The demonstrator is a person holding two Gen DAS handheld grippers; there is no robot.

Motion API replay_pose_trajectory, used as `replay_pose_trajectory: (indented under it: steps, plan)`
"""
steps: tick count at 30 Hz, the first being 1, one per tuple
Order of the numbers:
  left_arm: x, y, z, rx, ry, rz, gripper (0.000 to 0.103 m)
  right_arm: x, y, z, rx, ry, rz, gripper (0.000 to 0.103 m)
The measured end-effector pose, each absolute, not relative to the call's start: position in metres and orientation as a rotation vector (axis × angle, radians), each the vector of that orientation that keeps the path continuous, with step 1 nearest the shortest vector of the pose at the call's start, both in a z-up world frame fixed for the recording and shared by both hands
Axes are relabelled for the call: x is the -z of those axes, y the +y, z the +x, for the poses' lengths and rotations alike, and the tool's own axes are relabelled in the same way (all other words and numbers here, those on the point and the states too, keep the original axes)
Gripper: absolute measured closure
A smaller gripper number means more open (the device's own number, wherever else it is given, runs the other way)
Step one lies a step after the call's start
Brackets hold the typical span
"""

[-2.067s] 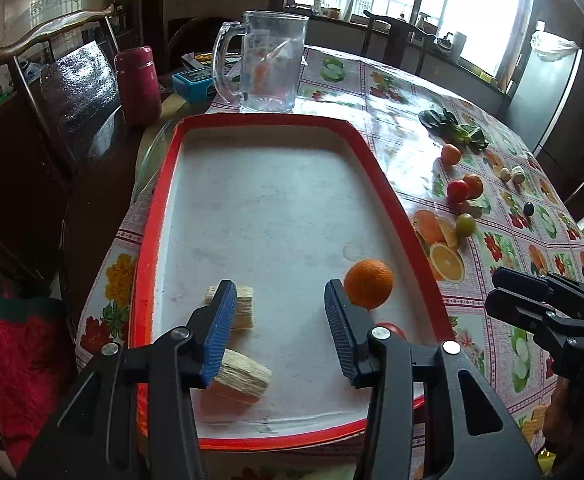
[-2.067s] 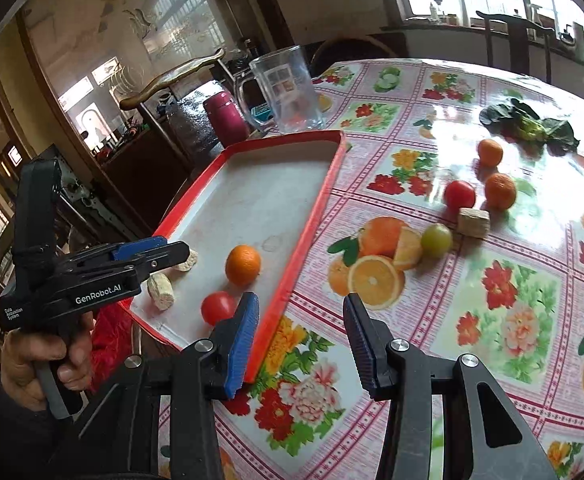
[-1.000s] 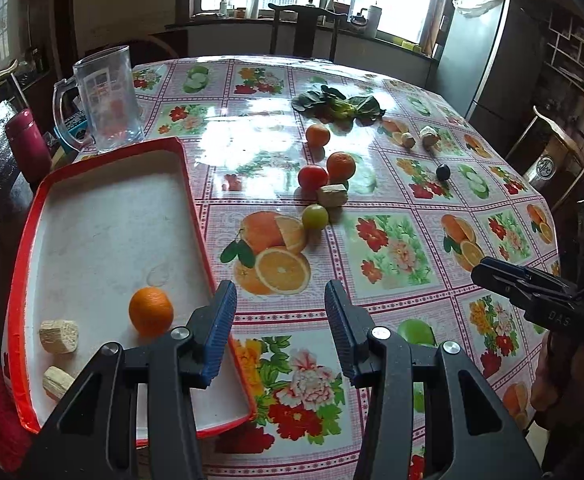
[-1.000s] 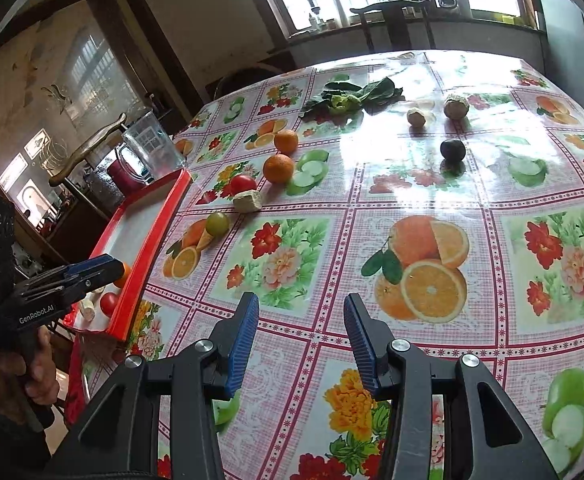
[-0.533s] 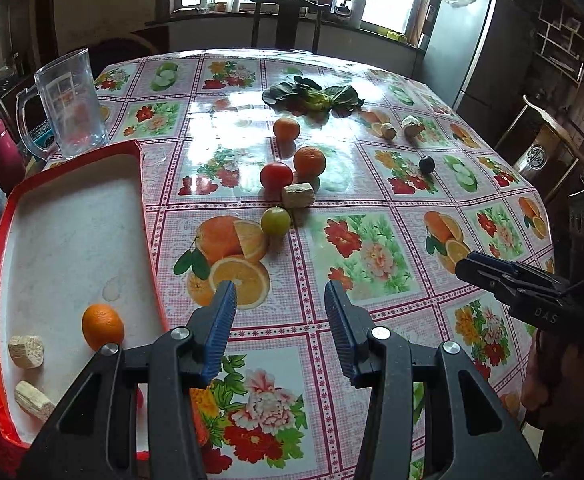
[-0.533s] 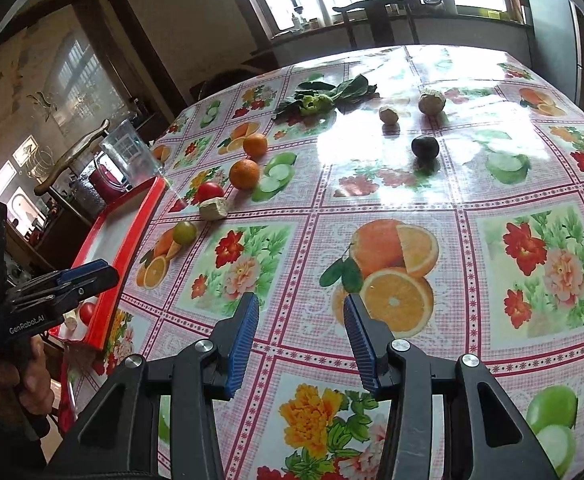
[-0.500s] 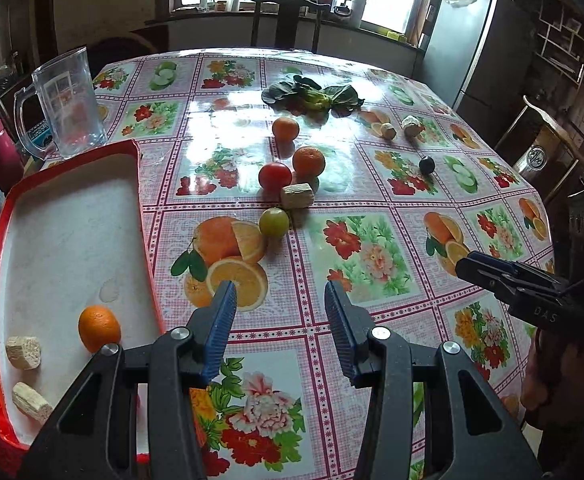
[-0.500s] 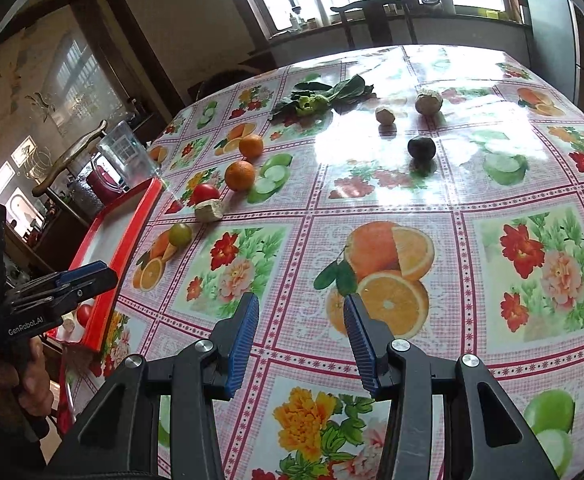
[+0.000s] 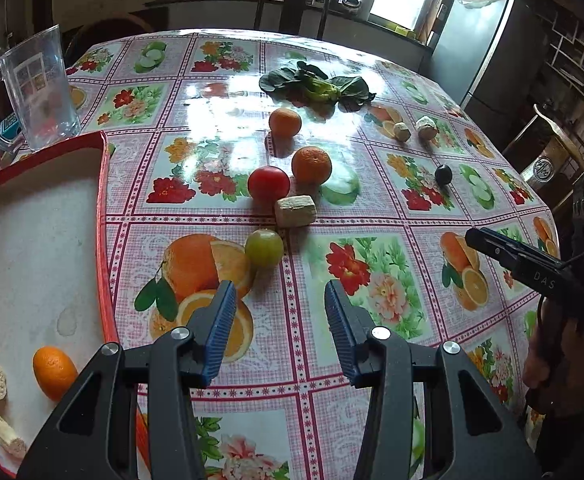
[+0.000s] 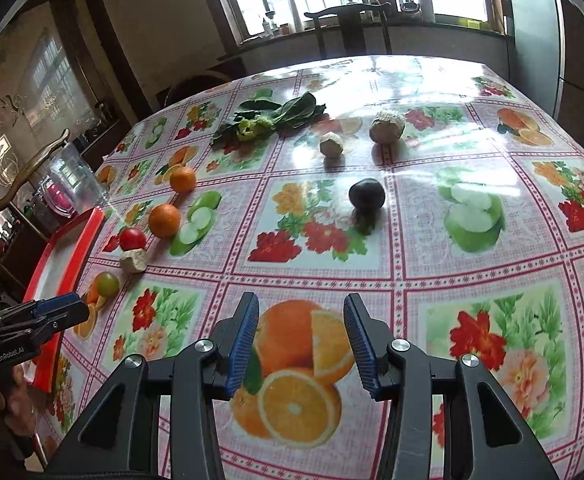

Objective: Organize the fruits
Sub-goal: 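Grasp the green fruit with the left tool while the right tool grasps the dark plum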

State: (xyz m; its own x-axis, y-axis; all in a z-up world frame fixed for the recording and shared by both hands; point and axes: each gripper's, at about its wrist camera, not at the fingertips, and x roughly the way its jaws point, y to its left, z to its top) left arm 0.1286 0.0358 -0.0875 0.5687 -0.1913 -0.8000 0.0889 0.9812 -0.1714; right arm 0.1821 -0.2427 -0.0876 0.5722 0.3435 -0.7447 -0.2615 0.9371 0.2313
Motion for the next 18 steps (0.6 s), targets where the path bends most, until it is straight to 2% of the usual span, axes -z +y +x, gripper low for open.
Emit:
replay_pose_trajectory:
  steps: [10,12,15,16,18]
  plan:
    - [0.109,0.034,0.163,0.145,0.976,-0.119,0.059,0.101,-0.253,0.251,-0.267,0.900,0.082,0.057]
    - [0.109,0.034,0.165,0.146,0.971,-0.115,0.064,0.101,-0.251,0.259,-0.264,0.893,0.071,0.057]
    - [0.108,0.033,0.168,0.148,0.965,-0.107,0.075,0.103,-0.243,0.268,-0.254,0.887,0.026,0.063]
    - [0.108,0.033,0.167,0.152,0.965,-0.107,0.077,0.103,-0.242,0.270,-0.245,0.886,0.013,0.074]
    - [0.109,0.033,0.166,0.159,0.961,-0.108,0.081,0.101,-0.241,0.267,-0.239,0.883,0.006,0.078]
